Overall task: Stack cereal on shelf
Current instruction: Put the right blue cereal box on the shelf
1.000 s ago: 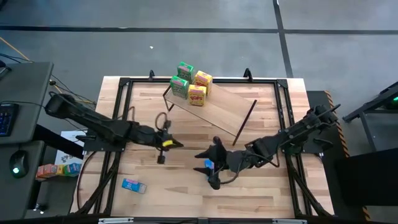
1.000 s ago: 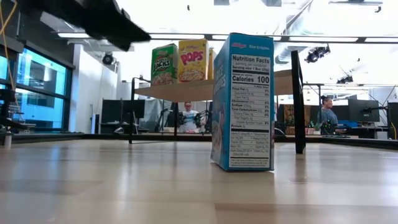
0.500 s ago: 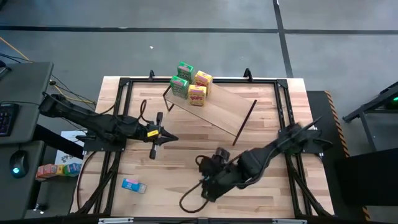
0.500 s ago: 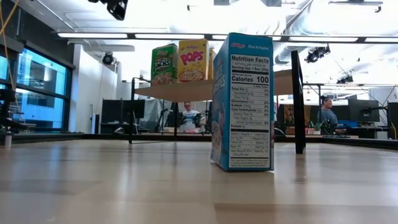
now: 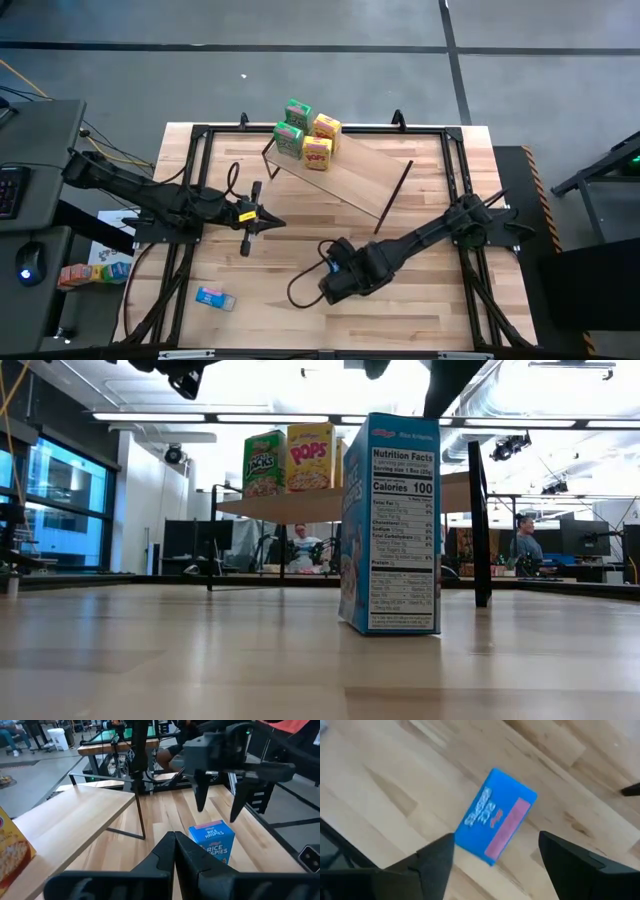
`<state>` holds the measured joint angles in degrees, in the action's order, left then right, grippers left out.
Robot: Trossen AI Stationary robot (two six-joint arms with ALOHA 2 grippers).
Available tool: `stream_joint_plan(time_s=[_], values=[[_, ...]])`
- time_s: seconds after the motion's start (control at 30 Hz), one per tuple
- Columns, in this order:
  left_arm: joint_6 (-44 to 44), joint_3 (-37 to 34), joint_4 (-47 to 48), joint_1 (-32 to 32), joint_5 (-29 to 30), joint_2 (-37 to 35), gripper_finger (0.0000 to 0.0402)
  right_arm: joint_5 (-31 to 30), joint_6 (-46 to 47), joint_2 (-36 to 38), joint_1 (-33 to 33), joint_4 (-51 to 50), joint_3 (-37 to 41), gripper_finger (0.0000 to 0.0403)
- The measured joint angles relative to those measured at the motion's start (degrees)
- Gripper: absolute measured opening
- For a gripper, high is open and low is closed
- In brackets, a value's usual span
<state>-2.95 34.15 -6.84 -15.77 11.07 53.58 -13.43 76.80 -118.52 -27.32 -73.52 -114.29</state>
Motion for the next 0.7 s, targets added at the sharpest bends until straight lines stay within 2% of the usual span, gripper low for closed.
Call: stream_joint_plan(time_s=[0.23, 0.6, 0.7], values=[[-0.27, 0.00, -0.32, 0.00, 0.00, -0.02, 0.0000, -5.35, 1.39, 0.13, 0.60, 3.70, 1.22, 0.0271], [-0.26, 0.00, -0.23, 0.00, 0.01, -0.02, 0.0000, -7.69, 2.88, 0.11, -0.57, 4.55, 1.22, 0.0271], [-0.21, 0.00, -0.12, 0.00, 0.01, -0.02, 0.0000, -8.07, 6.00, 0.14, -0.65, 2.15, 1.78, 0.0271]])
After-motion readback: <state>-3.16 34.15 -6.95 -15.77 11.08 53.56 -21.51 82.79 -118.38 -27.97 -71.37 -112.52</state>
